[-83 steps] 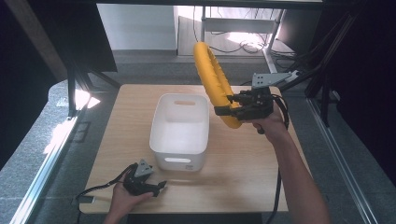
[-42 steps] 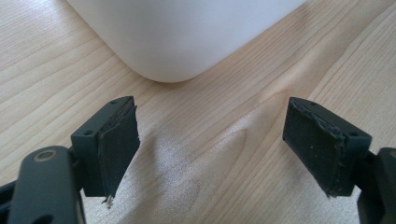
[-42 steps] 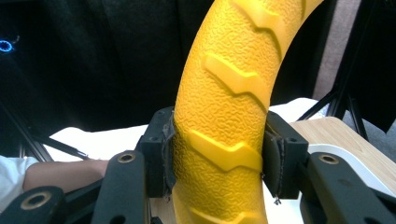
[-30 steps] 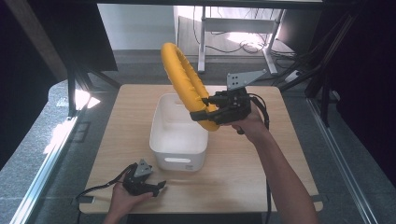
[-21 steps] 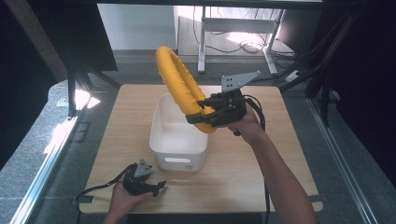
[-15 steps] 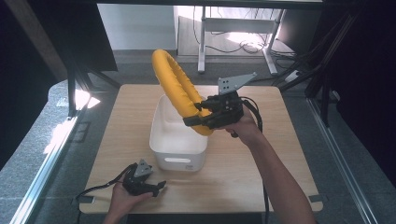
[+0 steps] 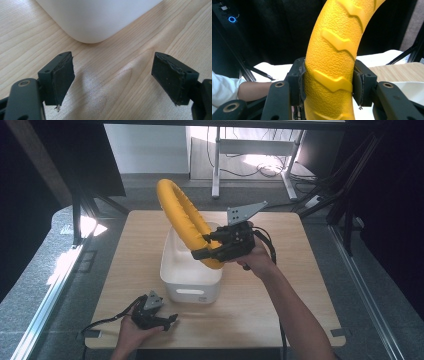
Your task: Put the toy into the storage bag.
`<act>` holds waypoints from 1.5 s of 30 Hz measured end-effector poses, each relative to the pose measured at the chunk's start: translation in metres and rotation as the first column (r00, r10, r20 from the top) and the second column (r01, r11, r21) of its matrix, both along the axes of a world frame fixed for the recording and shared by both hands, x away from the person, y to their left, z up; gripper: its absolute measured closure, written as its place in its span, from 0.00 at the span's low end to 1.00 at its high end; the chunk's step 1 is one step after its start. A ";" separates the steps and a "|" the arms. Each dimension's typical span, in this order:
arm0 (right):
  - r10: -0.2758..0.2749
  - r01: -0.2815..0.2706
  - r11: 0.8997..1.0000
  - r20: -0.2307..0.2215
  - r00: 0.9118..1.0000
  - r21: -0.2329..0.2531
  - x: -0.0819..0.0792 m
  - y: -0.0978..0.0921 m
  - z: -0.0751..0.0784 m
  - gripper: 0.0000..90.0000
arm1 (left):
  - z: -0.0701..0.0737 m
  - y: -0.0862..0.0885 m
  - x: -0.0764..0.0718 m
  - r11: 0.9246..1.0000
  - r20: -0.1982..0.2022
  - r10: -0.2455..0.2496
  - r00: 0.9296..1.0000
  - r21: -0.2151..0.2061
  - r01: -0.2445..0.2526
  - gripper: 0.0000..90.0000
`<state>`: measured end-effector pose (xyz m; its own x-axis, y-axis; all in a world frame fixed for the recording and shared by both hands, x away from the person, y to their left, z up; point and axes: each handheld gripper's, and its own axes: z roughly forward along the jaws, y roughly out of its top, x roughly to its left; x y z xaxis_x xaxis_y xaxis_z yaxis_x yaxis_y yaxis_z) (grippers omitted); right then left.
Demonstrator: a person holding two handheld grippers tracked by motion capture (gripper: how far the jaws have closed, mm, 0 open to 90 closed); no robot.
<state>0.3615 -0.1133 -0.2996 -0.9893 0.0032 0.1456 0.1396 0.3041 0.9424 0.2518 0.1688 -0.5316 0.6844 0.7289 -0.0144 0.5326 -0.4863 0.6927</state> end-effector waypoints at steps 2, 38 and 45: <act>0.003 -0.003 1.000 -0.004 1.000 -0.005 0.000 0.001 -0.002 0.57 | 0.000 0.000 0.000 1.000 -0.001 0.000 1.000 0.000 0.000 0.21; 0.026 -0.029 0.998 -0.064 0.998 -0.054 0.006 0.016 -0.037 0.57 | -0.002 -0.001 0.001 1.000 -0.009 -0.003 1.000 0.005 0.003 0.20; 0.016 -0.021 0.998 -0.083 0.996 -0.064 0.011 0.015 -0.045 0.57 | -0.003 -0.001 0.001 1.000 -0.010 -0.004 1.000 0.006 0.004 0.20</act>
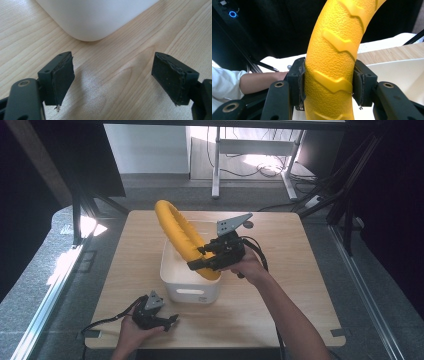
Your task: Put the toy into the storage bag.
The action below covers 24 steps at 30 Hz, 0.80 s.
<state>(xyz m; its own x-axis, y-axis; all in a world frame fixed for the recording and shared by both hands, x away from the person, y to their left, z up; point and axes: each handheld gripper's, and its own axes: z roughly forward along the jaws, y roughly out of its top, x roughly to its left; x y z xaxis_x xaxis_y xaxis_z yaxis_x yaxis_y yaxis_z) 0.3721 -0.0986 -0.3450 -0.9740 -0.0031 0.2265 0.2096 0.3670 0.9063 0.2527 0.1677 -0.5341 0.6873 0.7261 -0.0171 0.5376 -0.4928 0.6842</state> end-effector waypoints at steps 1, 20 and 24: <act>0.001 -0.001 1.000 -0.005 1.000 -0.002 0.001 0.000 -0.001 0.57 | 0.000 0.000 0.000 1.000 0.001 0.000 1.000 0.001 0.000 0.20; 0.001 -0.002 1.000 -0.030 1.000 -0.016 0.004 -0.005 -0.019 0.56 | 0.000 0.000 0.000 1.000 -0.002 -0.003 1.000 -0.001 0.003 0.20; -0.010 0.010 1.000 0.007 1.000 -0.015 0.002 -0.008 -0.021 0.55 | -0.001 -0.001 0.000 1.000 -0.005 -0.004 1.000 -0.001 0.004 0.20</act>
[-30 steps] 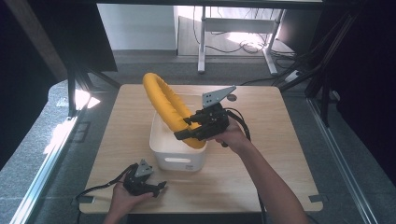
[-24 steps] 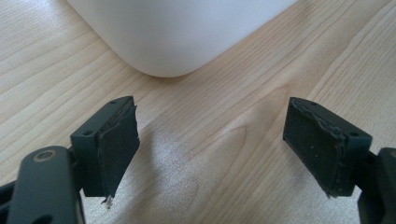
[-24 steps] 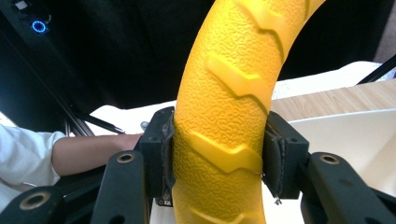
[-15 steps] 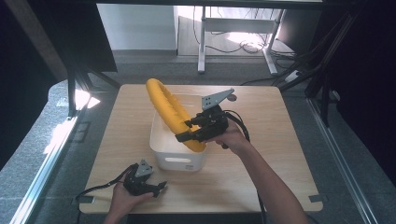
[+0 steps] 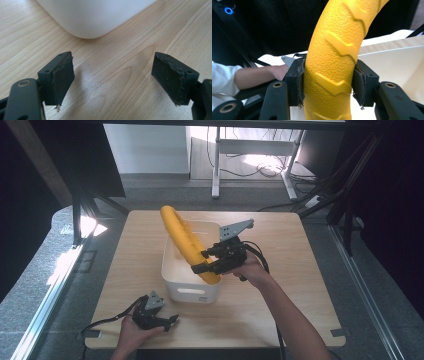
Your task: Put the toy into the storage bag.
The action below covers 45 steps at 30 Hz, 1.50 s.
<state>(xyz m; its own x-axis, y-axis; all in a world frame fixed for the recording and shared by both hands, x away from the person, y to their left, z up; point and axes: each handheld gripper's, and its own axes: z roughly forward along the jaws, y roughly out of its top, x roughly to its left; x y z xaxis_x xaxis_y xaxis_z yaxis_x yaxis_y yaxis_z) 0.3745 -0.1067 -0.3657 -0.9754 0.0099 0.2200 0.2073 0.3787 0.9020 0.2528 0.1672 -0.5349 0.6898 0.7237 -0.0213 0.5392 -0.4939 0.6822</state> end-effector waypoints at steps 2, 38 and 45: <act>-0.006 0.006 1.000 0.008 1.000 0.001 -0.001 0.000 0.000 0.54 | 0.000 0.000 0.000 1.000 -0.001 -0.001 1.000 0.000 0.001 0.20; -0.136 0.129 0.989 0.108 0.985 0.072 -0.018 -0.025 0.001 0.38 | -0.001 -0.001 0.000 1.000 -0.006 -0.005 1.000 0.002 0.005 0.20; -0.196 0.186 0.978 0.098 0.976 0.097 -0.021 -0.050 -0.008 0.38 | -0.001 -0.001 0.000 1.000 -0.008 -0.005 1.000 0.000 0.005 0.20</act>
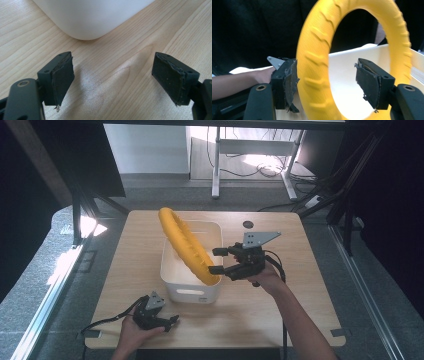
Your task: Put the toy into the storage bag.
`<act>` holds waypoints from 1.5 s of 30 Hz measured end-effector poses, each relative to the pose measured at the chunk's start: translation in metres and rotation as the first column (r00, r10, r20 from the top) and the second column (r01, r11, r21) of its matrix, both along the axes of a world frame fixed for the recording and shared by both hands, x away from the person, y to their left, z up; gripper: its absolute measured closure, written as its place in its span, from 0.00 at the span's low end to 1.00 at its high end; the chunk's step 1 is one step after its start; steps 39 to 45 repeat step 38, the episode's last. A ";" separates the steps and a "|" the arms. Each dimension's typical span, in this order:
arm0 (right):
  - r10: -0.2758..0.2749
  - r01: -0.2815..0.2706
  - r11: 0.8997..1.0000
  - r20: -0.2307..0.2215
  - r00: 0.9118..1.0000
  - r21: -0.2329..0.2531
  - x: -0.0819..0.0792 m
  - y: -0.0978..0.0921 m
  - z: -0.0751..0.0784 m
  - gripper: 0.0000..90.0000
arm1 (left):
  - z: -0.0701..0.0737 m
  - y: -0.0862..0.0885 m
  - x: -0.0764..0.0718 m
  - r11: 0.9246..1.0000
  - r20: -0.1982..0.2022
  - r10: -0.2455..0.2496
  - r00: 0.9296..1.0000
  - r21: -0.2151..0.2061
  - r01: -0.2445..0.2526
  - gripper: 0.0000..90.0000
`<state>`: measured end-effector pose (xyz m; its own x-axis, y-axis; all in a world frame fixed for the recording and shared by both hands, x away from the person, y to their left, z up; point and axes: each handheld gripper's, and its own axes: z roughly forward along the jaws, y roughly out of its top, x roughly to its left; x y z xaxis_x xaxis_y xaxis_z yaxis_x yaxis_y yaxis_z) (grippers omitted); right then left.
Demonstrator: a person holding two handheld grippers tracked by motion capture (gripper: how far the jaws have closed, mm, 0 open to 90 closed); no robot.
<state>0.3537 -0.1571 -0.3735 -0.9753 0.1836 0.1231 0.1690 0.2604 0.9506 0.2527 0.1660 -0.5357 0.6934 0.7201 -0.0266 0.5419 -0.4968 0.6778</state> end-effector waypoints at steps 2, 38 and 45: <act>-0.025 0.025 1.000 -0.007 1.000 0.003 0.000 -0.010 -0.006 0.38 | 0.000 0.000 0.000 1.000 0.000 0.000 1.000 -0.001 0.000 0.20; -0.380 0.361 0.915 -0.084 0.921 -0.180 -0.004 -0.095 -0.106 0.35 | 0.000 0.000 0.000 1.000 0.004 0.001 1.000 0.005 -0.001 0.20; -0.380 0.361 0.915 -0.084 0.921 -0.180 -0.004 -0.095 -0.106 0.35 | 0.000 0.000 0.000 1.000 0.004 0.001 1.000 0.005 -0.001 0.20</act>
